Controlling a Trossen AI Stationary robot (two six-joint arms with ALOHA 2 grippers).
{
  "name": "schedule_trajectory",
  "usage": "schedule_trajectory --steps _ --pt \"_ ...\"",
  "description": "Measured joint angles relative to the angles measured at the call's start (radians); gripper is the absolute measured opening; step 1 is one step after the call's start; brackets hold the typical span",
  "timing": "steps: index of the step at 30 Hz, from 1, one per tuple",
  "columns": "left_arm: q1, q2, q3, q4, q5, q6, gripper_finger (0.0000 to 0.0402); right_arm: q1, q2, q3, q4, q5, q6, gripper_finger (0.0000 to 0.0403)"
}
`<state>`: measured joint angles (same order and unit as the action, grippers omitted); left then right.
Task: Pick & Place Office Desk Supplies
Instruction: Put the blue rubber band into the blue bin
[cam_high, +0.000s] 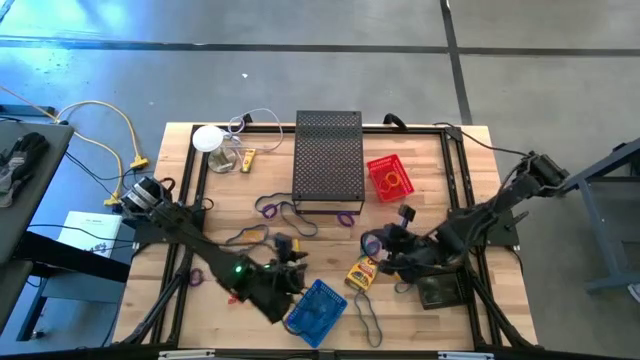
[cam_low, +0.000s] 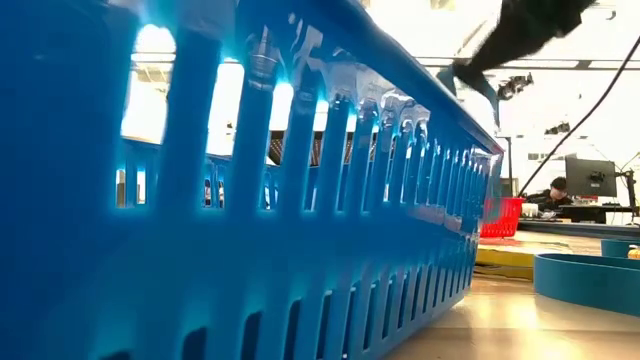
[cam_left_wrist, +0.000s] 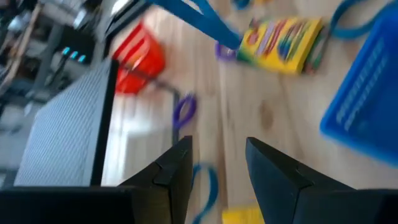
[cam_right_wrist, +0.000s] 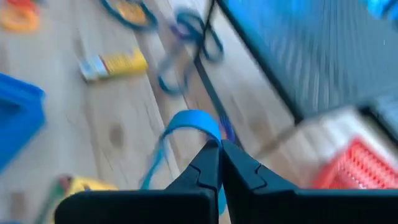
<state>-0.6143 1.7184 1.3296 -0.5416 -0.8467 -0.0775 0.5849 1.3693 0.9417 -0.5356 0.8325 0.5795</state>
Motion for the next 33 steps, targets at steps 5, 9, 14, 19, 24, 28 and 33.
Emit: schedule_trajectory --steps 5,9,14,19,24,28,33 --pt "0.074 0.0 0.0 0.231 0.096 0.193 0.014 0.013 0.0 0.0 0.219 0.001 -0.246 0.0002" --pt "0.121 0.0 0.0 0.356 0.154 0.205 0.014 0.016 0.021 0.001 0.313 -0.031 -0.354 0.0002" --pt "0.18 0.0 0.0 0.415 0.342 0.09 0.014 0.041 0.031 0.001 0.346 -0.052 -0.394 0.0002" --pt "0.241 0.0 0.0 0.443 0.589 -0.027 0.014 0.068 0.031 0.001 0.372 -0.048 -0.424 0.0002" --pt "0.281 0.0 0.0 0.446 0.671 -0.058 0.014 0.089 0.031 0.001 0.408 -0.052 -0.453 0.0002" --pt "0.296 0.0 0.0 0.464 0.731 -0.051 0.014 0.09 0.031 0.001 0.413 -0.049 -0.458 0.0002" --pt "0.298 0.0 0.0 0.531 0.776 -0.052 0.014 0.068 0.031 0.001 0.425 -0.047 -0.482 0.0002"
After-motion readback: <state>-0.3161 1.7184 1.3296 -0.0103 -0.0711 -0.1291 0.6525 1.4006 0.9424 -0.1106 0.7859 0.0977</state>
